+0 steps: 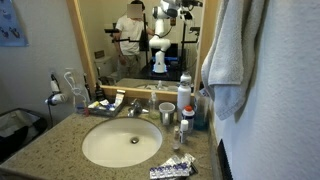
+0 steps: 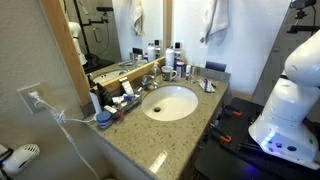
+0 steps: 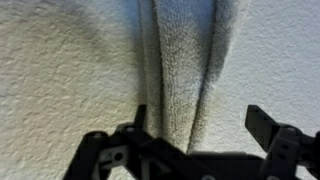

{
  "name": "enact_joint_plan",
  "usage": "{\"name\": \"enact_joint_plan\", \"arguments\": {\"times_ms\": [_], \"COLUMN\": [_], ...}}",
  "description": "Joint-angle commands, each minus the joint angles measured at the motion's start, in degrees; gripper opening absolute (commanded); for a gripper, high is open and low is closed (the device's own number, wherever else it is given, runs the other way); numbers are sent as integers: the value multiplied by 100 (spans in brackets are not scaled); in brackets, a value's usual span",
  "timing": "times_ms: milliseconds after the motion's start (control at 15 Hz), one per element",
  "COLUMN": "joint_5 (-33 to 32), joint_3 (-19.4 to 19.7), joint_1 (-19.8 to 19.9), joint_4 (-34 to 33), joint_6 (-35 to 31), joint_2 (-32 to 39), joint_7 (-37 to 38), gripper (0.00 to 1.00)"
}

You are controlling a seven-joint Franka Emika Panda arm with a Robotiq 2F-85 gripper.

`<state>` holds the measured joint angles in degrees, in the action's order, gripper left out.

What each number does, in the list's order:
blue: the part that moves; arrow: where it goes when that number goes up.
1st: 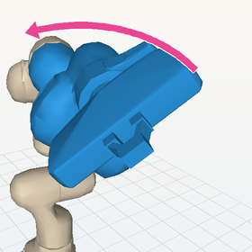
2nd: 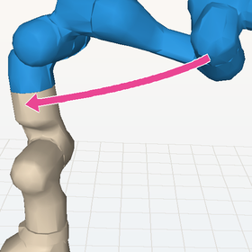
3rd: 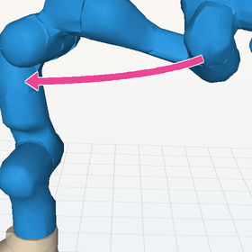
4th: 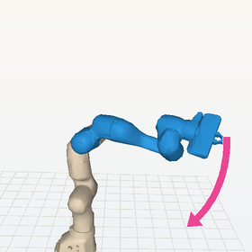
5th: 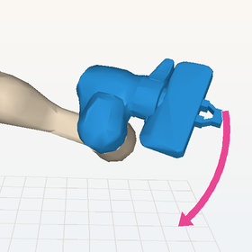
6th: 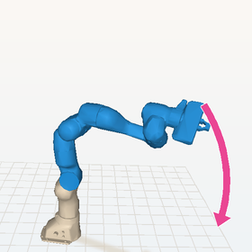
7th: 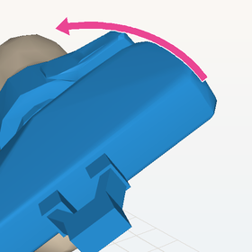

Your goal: Unhang the towel, wipe the base top and hang it back

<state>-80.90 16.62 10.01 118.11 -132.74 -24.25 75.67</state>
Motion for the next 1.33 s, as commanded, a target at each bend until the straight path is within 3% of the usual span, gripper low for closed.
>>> {"name": "enact_joint_plan", "arguments": {"times_ms": [0,667,1267], "joint_5": [200,454,1079], "joint_3": [-313,-1306,-1814], "joint_1": [66,-311,-870], "joint_4": [208,696,838], "joint_6": [352,1961,2889], "joint_2": [-289,-895,-970], "joint_7": [-65,-163,-74], "gripper": [100,100,100]}}
